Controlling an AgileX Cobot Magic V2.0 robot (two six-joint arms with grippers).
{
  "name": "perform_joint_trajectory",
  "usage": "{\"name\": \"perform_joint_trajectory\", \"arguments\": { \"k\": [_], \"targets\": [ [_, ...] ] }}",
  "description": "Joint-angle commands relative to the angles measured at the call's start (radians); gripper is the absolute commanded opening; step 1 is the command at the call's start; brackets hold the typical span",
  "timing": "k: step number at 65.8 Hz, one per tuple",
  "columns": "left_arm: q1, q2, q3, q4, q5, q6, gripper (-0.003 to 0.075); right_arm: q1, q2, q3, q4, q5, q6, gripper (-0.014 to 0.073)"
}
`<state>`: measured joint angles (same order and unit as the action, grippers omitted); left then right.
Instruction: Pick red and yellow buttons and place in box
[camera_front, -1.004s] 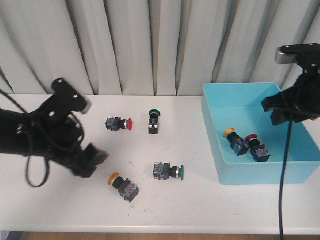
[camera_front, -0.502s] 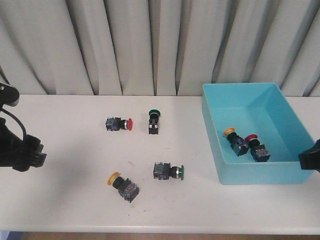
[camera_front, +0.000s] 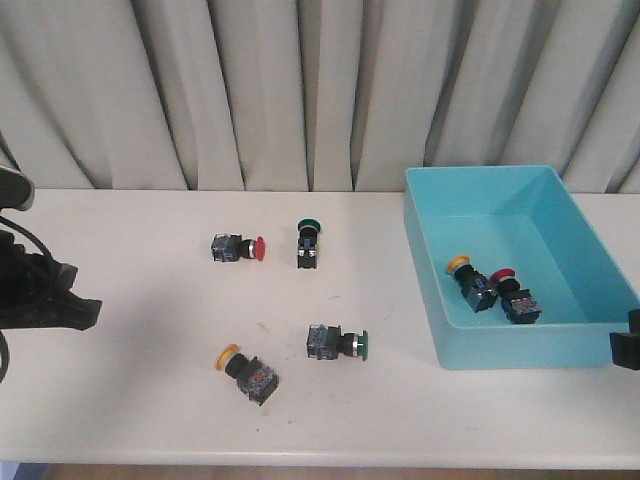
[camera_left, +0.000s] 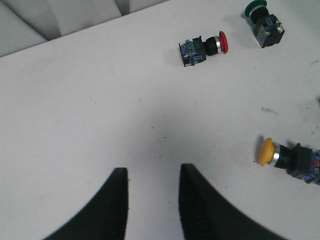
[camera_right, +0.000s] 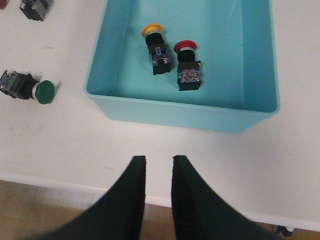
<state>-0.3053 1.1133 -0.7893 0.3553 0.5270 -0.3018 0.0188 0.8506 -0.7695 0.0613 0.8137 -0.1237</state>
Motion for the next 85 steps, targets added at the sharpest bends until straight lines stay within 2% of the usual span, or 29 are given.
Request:
{"name": "perform_joint_trajectory", "arguments": {
  "k": [1, 6, 45, 51, 61, 70, 77, 85],
  "targets": [
    [0.001, -0.024, -0.026, 0.014, -0.057, -0.011, 0.0079, -0.005, -0.005, -0.028, -0.002, -0.059, -0.001, 0.002],
    [0.001, -0.024, -0.026, 0.014, -0.057, -0.011, -0.0011, -0.005, -0.005, -0.028, -0.002, -0.06, -0.001, -0.0011],
    [0.002, -0.024, -0.026, 0.014, -0.049, -0.008, -0.0008, -0.005, -0.005, -0.028, 0.0, -0.011, -0.001, -0.0008],
    [0.026, -0.058, -0.012, -0.009, -0.055, 0.061, -0.0008, -0.005, -0.005, -0.028, 0.0, -0.011, -0.001, -0.0008],
    [0.142, -0.211, 0.113, -0.252, -0.225, 0.274, -0.0008, -0.005, -0.005, -0.028, 0.0, -0.011, -0.001, -0.0008],
    [0.222, -0.417, 0.315, -0.38, -0.366, 0.444, -0.0008, -0.005, -0.005, -0.028, -0.001, -0.009, -0.001, -0.0008],
    [0.247, -0.605, 0.484, -0.37, -0.465, 0.425, -0.0008, -0.005, -0.005, -0.028, -0.001, -0.009, -0.001, -0.0008],
    [0.251, -0.842, 0.662, -0.299, -0.527, 0.313, -0.0008, -0.005, -0.005, -0.028, -0.001, -0.009, -0.001, -0.0008]
  ]
}}
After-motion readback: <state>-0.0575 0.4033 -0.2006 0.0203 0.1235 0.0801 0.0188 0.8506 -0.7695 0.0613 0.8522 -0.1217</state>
